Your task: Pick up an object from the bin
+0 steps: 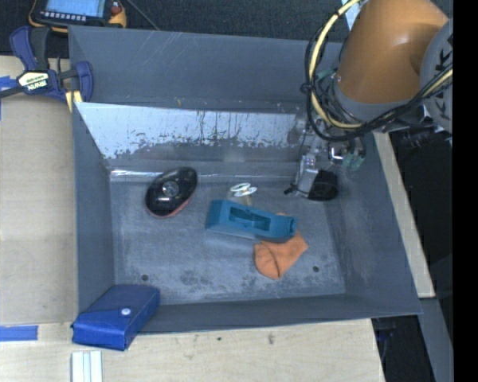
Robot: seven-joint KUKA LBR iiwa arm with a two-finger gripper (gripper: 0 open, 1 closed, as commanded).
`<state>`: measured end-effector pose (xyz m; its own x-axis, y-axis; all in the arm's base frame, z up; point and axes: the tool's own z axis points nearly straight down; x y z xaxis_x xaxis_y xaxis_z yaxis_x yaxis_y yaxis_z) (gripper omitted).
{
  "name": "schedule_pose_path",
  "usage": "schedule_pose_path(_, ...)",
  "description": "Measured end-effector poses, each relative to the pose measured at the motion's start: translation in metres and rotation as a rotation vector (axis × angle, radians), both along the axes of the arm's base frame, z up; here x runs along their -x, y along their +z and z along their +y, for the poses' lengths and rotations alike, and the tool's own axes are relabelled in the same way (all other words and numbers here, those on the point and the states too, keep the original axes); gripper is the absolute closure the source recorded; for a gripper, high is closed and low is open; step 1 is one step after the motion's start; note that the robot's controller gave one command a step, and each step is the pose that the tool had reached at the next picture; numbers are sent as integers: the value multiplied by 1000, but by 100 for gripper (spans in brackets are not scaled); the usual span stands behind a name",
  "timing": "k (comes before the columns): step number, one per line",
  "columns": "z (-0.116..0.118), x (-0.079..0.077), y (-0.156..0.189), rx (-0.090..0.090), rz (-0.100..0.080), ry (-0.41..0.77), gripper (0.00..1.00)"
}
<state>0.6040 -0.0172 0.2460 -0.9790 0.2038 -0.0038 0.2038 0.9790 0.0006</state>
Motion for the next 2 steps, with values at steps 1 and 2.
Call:
schedule_pose_path(1,29,11,1,2,0,77,0)
schedule_pose_path(2,47,25,-6,-2,0,73,0)
